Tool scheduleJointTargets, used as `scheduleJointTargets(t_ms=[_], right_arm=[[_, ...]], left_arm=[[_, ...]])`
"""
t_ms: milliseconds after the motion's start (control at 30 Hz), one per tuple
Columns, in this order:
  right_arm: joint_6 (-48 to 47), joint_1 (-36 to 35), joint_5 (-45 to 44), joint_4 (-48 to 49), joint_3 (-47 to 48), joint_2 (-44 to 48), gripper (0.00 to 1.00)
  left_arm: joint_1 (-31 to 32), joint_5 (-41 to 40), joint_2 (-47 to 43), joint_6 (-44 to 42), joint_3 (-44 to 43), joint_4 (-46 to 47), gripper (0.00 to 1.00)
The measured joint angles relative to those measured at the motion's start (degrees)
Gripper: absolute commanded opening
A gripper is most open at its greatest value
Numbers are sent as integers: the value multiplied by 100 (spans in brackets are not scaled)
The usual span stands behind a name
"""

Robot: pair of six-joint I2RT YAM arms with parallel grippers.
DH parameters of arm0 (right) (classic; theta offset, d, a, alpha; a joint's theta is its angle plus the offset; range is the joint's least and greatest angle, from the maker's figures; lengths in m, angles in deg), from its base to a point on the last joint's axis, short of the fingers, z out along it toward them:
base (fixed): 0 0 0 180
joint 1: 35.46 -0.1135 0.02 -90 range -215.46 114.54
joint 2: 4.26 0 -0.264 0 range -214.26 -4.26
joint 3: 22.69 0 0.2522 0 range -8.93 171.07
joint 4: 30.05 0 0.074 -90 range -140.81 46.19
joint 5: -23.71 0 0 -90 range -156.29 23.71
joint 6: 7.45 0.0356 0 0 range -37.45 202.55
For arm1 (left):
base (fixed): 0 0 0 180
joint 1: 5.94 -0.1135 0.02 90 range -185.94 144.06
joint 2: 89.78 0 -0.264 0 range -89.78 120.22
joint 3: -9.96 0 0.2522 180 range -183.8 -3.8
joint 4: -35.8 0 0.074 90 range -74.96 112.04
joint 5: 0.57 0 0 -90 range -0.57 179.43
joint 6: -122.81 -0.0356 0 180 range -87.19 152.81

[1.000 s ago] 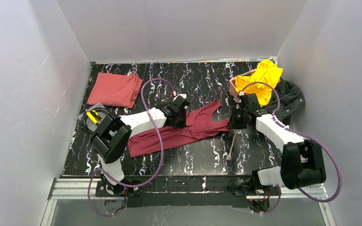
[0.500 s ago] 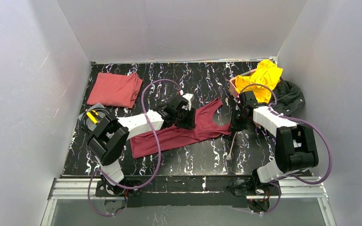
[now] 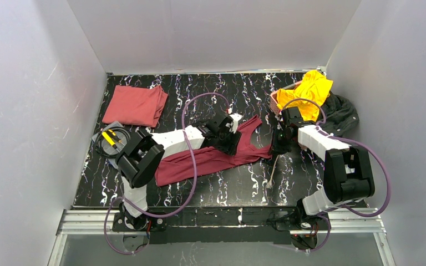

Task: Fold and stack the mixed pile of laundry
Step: Fold the tank top at the center of the board.

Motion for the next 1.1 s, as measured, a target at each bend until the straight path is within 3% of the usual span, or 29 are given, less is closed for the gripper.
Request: scheduleJointTargets(t_ms=[67, 200, 267, 400, 667, 967, 1100], right_arm=[[0, 0, -2, 0, 0, 0, 14], [0, 0, -2, 0, 0, 0, 15], [0, 0, -4, 0, 0, -2, 16], [-2, 28, -20, 0, 20, -50, 22], [33, 232, -24, 0, 66, -61, 56], [-9, 374, 133, 74, 42, 1038, 66], [-127, 367, 433, 302, -299, 1565, 65]], left_arm=[[33, -28, 151, -44, -101, -116, 45], [81, -127, 315, -98, -234, -306, 8], [103, -219, 345, -105, -289, -382, 0], [118, -605, 348, 11, -306, -452, 0], [-140, -765, 85, 376, -203, -363, 0], [-584, -267, 243, 599, -262, -352, 0], [-656, -76, 452, 643, -330, -356, 0]])
